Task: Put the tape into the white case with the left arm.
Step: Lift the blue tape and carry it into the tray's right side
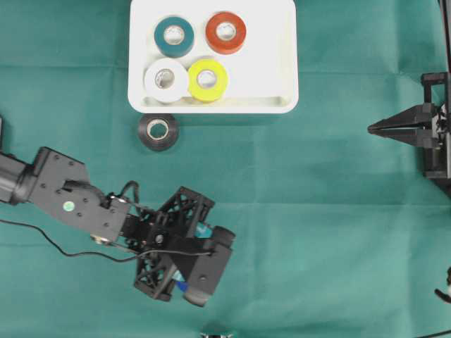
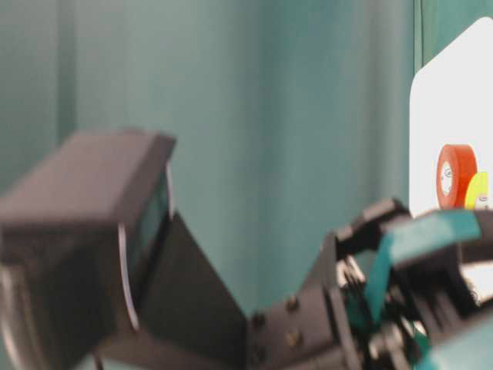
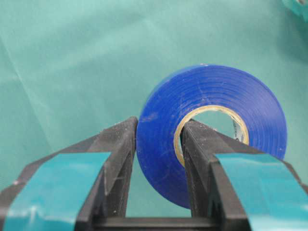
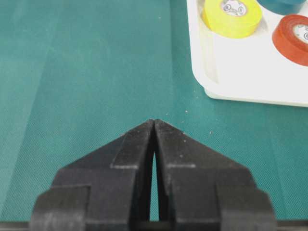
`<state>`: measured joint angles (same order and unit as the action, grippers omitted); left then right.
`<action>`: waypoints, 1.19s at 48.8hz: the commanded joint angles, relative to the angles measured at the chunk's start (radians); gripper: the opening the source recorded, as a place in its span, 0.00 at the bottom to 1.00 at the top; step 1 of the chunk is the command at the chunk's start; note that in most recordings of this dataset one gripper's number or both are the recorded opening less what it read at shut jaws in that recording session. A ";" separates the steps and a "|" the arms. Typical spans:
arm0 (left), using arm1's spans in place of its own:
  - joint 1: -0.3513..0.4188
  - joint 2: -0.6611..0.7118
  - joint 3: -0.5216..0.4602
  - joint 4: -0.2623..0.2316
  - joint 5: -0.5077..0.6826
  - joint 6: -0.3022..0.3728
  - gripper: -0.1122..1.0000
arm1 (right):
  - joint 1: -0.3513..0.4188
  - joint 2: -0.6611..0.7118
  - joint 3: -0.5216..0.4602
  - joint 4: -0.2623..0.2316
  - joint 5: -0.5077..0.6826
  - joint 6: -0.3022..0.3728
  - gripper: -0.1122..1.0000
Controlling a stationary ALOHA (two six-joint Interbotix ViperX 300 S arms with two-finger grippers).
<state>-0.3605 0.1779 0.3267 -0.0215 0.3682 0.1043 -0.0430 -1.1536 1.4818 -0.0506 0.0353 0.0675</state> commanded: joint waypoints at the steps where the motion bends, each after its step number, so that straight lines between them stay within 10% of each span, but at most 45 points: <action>1: 0.009 -0.008 -0.052 -0.002 0.011 0.002 0.34 | 0.000 0.005 -0.011 -0.002 -0.009 0.002 0.01; 17: 0.035 0.015 -0.101 0.002 0.049 0.008 0.34 | 0.000 0.005 -0.011 -0.002 -0.009 0.002 0.01; 58: 0.436 0.020 -0.126 0.000 0.015 0.008 0.34 | 0.000 0.005 -0.011 -0.002 -0.011 0.002 0.01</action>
<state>0.0414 0.2132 0.2255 -0.0215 0.4019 0.1135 -0.0430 -1.1551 1.4818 -0.0506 0.0353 0.0675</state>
